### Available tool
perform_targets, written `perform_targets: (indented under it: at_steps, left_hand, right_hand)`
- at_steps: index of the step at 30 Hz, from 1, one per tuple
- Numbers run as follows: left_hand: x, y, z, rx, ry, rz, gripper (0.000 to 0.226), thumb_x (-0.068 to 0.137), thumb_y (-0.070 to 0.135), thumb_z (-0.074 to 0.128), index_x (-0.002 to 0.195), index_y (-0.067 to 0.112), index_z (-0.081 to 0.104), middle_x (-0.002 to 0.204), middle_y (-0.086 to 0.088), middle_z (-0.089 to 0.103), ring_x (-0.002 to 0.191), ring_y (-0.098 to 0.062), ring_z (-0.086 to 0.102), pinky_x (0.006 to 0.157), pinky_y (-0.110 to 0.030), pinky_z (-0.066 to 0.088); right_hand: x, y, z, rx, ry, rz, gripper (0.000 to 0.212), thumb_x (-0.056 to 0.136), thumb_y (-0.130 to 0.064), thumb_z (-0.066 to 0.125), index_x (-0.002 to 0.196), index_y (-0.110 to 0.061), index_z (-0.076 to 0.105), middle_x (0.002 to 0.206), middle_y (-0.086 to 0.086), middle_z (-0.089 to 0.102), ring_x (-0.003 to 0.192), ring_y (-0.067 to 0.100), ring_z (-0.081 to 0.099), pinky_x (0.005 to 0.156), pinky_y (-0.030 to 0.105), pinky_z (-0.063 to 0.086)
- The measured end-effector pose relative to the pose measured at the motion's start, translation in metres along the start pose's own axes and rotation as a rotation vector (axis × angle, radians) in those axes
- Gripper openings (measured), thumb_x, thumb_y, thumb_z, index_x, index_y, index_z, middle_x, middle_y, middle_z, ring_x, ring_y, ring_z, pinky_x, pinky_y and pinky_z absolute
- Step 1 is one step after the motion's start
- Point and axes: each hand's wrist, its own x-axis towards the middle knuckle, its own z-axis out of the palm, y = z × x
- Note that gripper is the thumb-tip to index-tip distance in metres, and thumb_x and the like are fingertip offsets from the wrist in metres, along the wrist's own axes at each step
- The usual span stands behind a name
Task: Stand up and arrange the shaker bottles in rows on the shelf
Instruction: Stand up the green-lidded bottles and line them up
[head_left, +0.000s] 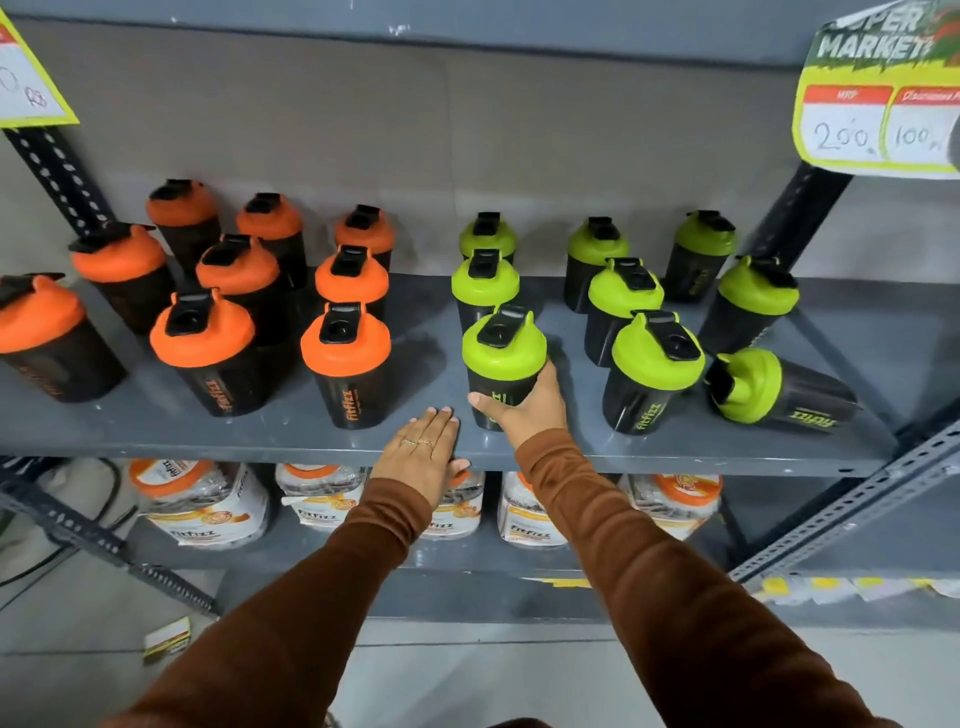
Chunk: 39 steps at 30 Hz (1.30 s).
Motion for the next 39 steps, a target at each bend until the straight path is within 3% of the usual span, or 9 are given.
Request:
perform_targets:
  at_steps: [9, 13, 20, 24, 26, 31, 35, 37, 39]
  left_hand:
    - [-0.003, 0.003, 0.006, 0.047, 0.038, -0.069, 0.056, 0.094, 0.039, 0.035, 0.140, 0.010, 0.020, 0.151, -0.009, 0.024, 0.139, -0.022, 0.019, 0.114, -0.035, 0.010]
    - [-0.007, 0.011, 0.005, -0.001, 0.108, -0.106, 0.051, 0.091, 0.029, 0.047, 0.134, 0.005, 0.034, 0.142, -0.016, 0.039, 0.132, -0.030, 0.033, 0.111, -0.041, 0.020]
    - [-0.010, 0.018, 0.000, -0.013, 0.116, -0.112, 0.048, 0.092, 0.025, 0.045, 0.134, 0.005, 0.034, 0.143, -0.016, 0.037, 0.133, -0.030, 0.032, 0.112, -0.039, 0.017]
    - [-0.027, 0.048, 0.002, 0.014, 0.148, 0.047, 0.050, 0.069, 0.018, 0.073, 0.112, -0.001, 0.057, 0.118, -0.022, 0.061, 0.106, -0.037, 0.060, 0.088, -0.056, 0.046]
    - [-0.032, 0.069, 0.004, 0.007, 0.109, 0.149, 0.060, 0.057, 0.017, 0.082, 0.109, 0.000, 0.059, 0.116, -0.019, 0.063, 0.105, -0.036, 0.060, 0.088, -0.052, 0.048]
    - [-0.003, 0.113, -0.004, 0.061, 0.088, 0.332, 0.046, 0.078, 0.033, 0.052, 0.112, 0.003, 0.060, 0.118, -0.012, 0.064, 0.108, -0.028, 0.060, 0.086, -0.046, 0.050]
    - [0.027, 0.132, -0.013, 0.001, 0.002, 0.222, 0.060, 0.079, 0.038, 0.062, 0.123, 0.000, 0.048, 0.131, -0.017, 0.053, 0.122, -0.030, 0.048, 0.104, -0.043, 0.035]
    - [0.036, 0.131, -0.006, -0.037, -0.021, 0.191, 0.065, 0.088, 0.040, 0.047, 0.137, 0.002, 0.026, 0.147, -0.015, 0.029, 0.137, -0.028, 0.023, 0.114, -0.037, 0.009]
    - [0.038, 0.129, 0.003, -0.025, -0.021, 0.174, 0.065, 0.091, 0.041, 0.040, 0.139, 0.002, 0.019, 0.150, -0.014, 0.022, 0.139, -0.027, 0.017, 0.115, -0.037, 0.004]
  right_hand:
    - [0.000, 0.000, -0.019, -0.167, -0.115, -0.128, 0.094, 0.064, 0.002, 0.076, 0.142, -0.005, 0.024, 0.144, 0.016, 0.035, 0.132, 0.027, 0.036, 0.113, 0.036, 0.029]
    - [-0.020, 0.013, -0.040, -0.163, 0.125, -0.269, 0.050, 0.063, 0.007, 0.069, 0.110, -0.001, 0.053, 0.106, 0.019, 0.054, 0.088, 0.018, 0.047, 0.085, 0.035, 0.046]
    - [-0.027, 0.035, -0.067, -0.190, 0.221, -0.225, 0.029, 0.065, 0.005, 0.068, 0.090, 0.000, 0.054, 0.088, 0.007, 0.048, 0.077, 0.018, 0.043, 0.072, 0.023, 0.038]
    - [-0.029, 0.038, -0.077, -0.168, 0.179, -0.234, 0.023, 0.066, 0.007, 0.068, 0.087, 0.002, 0.059, 0.086, 0.004, 0.046, 0.072, 0.018, 0.043, 0.069, 0.023, 0.037]
    - [-0.031, 0.042, -0.084, -0.164, 0.202, -0.237, 0.022, 0.064, 0.007, 0.069, 0.083, -0.001, 0.060, 0.081, 0.004, 0.048, 0.067, 0.019, 0.044, 0.066, 0.027, 0.040]
    - [-0.034, 0.062, -0.116, -0.148, 0.342, -0.132, 0.020, 0.063, 0.001, 0.067, 0.072, -0.013, 0.056, 0.064, 0.006, 0.052, 0.057, 0.024, 0.051, 0.060, 0.034, 0.047]
    - [-0.024, 0.067, -0.146, -0.200, 0.490, -0.031, 0.025, 0.066, 0.005, 0.064, 0.071, -0.016, 0.052, 0.064, 0.007, 0.052, 0.061, 0.024, 0.051, 0.061, 0.017, 0.038]
    - [-0.018, 0.064, -0.159, -0.314, 0.569, -0.063, 0.019, 0.064, 0.009, 0.063, 0.074, -0.006, 0.058, 0.072, 0.017, 0.058, 0.071, 0.033, 0.055, 0.064, 0.024, 0.034]
    - [-0.010, 0.060, -0.169, -0.464, 0.631, -0.094, 0.024, 0.060, 0.011, 0.062, 0.083, 0.004, 0.061, 0.085, 0.027, 0.060, 0.084, 0.043, 0.054, 0.073, 0.036, 0.036]
